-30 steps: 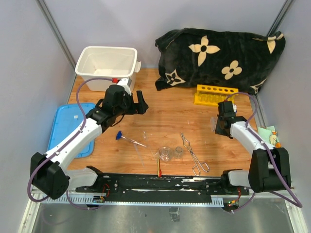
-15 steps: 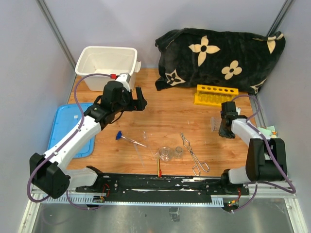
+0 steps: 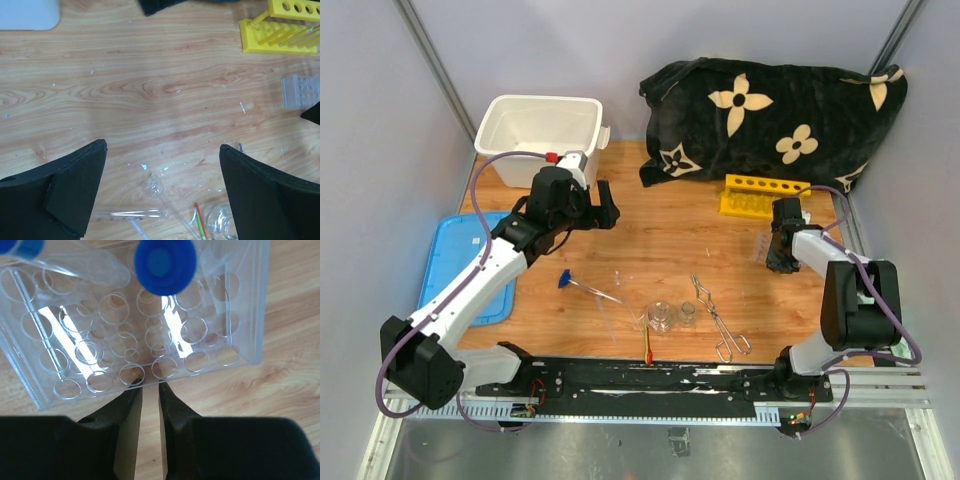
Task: Organize the chemistry lab equipment
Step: Move the test tube rack to the center of the board.
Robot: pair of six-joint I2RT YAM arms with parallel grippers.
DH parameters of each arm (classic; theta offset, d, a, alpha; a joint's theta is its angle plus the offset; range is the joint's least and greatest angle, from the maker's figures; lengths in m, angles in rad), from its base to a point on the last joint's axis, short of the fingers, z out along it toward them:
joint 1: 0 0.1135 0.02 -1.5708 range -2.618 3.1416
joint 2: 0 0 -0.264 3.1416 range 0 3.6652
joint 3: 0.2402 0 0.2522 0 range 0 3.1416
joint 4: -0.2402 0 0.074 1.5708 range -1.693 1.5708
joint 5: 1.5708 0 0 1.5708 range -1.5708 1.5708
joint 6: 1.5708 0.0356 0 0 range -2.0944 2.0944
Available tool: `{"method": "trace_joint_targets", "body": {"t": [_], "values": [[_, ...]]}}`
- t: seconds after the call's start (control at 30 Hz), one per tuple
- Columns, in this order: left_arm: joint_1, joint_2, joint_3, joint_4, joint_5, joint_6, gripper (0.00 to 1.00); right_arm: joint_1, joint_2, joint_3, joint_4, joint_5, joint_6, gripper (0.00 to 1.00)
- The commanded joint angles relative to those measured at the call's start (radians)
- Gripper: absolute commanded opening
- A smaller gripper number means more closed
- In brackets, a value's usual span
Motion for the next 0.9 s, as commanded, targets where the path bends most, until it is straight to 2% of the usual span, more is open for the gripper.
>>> {"method": "trace_joint_targets", "body": {"t": [0.0, 0.57, 0.87], "values": [[0.009, -0.032, 0.019, -0.007, -0.016, 0.023, 0.99, -0.021, 0.07, 0.07, 0.012, 0.019, -0.008, 0.21], [0.015, -0.032, 0.018, -0.017, -0.03, 0.038, 0.99, -0.058, 0.221, 0.241, -0.016, 0.033, -0.033, 0.21], [0.018, -0.032, 0.001, -0.005, -0.029, 0.04, 0.99, -0.066, 0.17, 0.215, -0.083, 0.042, -0.023, 0.22]]}}
